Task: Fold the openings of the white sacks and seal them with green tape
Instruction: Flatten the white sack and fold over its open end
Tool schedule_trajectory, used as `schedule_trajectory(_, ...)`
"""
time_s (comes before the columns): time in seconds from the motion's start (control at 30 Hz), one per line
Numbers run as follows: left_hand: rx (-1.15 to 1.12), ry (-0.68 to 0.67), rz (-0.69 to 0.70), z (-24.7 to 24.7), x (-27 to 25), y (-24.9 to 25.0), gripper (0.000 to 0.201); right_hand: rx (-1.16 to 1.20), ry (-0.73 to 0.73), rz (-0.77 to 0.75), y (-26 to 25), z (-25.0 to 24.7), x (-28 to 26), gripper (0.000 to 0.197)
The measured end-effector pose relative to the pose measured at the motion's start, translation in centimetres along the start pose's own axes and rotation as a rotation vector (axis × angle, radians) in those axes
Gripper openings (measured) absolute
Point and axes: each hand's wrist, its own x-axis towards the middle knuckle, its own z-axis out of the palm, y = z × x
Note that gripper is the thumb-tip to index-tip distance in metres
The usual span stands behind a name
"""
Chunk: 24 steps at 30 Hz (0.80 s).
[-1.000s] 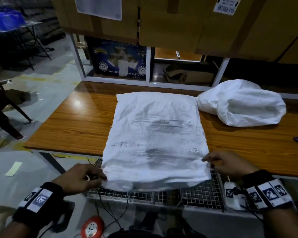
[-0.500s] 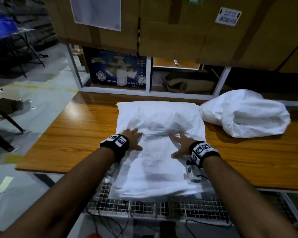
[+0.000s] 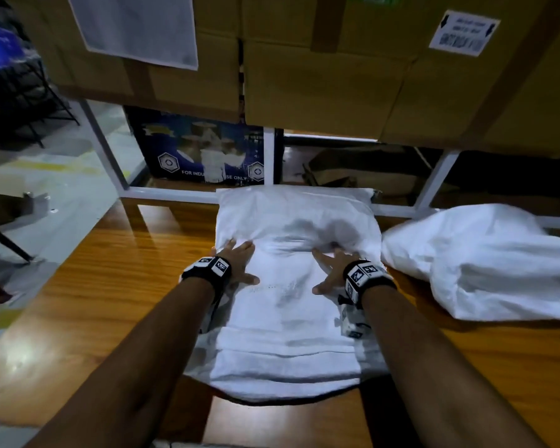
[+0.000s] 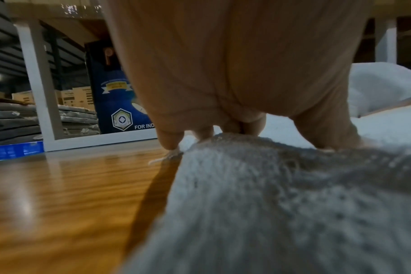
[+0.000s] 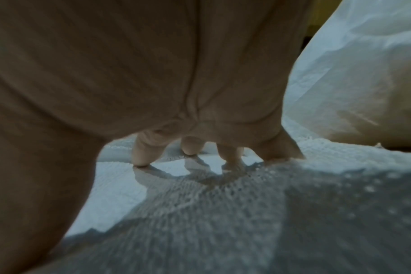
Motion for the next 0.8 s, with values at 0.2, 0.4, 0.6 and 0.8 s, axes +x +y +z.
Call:
schedule_trajectory(0.2,0.031,0.027,-0.001,-0.1,2.8,-1.3,0.102,-0.095,0.041,-0.128,0.5,-1.6,2.1,0.118)
schedule_trajectory(0.4,0.0,0.12,0.024,-2.4,-0.5,-0.9,0.074,0.083,0.098,-0.153,0.7,-2.4,0.1,0.1)
schedule_trajectory(0.6,-0.221,0.189,0.036,-1.5,-11.7,-3.3,0.043,0.17,0.359,-0.336,-0.4,1.9,-9.7,0.032)
schedule_trajectory(0.8,-0.359,0.047,0.096,5.3,-19.9,-4.5,0.04,0.118,0.349,0.033,7.2,7.8,-16.2,0.047)
